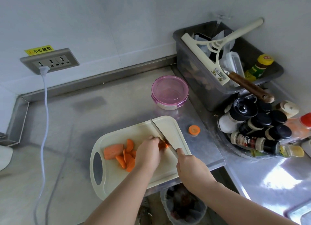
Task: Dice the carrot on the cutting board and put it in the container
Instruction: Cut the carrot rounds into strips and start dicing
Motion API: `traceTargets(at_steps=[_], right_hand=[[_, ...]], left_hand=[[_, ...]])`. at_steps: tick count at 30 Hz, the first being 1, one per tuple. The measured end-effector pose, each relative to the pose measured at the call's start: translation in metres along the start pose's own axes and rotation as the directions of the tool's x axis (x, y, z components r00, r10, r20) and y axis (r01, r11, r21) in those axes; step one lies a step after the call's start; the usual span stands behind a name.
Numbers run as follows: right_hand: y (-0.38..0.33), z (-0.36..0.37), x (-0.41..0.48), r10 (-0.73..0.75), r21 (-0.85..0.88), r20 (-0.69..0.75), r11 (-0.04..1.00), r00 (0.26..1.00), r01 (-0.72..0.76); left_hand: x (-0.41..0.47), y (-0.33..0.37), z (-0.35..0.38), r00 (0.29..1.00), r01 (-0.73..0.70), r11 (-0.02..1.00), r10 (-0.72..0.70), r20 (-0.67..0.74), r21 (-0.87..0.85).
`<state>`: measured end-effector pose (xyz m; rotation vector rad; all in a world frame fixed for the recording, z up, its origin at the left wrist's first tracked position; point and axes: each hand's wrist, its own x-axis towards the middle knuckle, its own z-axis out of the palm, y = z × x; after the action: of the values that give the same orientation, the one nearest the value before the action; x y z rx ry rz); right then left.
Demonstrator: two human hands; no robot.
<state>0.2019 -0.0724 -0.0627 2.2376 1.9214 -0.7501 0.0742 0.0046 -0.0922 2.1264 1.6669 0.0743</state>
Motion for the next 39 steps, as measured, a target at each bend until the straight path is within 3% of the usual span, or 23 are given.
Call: traceTargets(at_steps=[14, 20, 26, 34, 39], right_hand=[[-0.006, -0.001, -0.002, 0.011, 0.030, 0.048, 0.999, 0.999, -0.013], [-0.008, -0.004, -0.002, 0.017, 0.021, 0.072, 1.000, 0.997, -0.018], [-0.008, -0.002, 0.001, 0.004, 0.033, 0.085, 0.999, 0.996, -0.007], [-0.006, 0.009, 0.011, 0.029, 0.097, 0.069, 0.995, 0.997, -0.035], [0.005, 0.001, 0.018, 0.046, 0.237, 0.064, 0.970, 0.997, -0.060]], left_hand=[[0.000, -0.001, 0.001, 1.000, -0.010, 1.000, 0.010, -0.011, -0.018], [-0.003, -0.010, 0.002, 1.000, 0.016, 0.982, -0.018, -0.009, -0.188], [-0.004, -0.010, 0.003, 0.999, -0.002, 0.981, -0.004, -0.035, -0.193], [-0.005, -0.011, 0.004, 0.997, -0.045, 0.984, 0.032, -0.076, -0.172], [-0.007, -0.011, 0.004, 0.995, -0.049, 0.978, 0.030, -0.097, -0.204]])
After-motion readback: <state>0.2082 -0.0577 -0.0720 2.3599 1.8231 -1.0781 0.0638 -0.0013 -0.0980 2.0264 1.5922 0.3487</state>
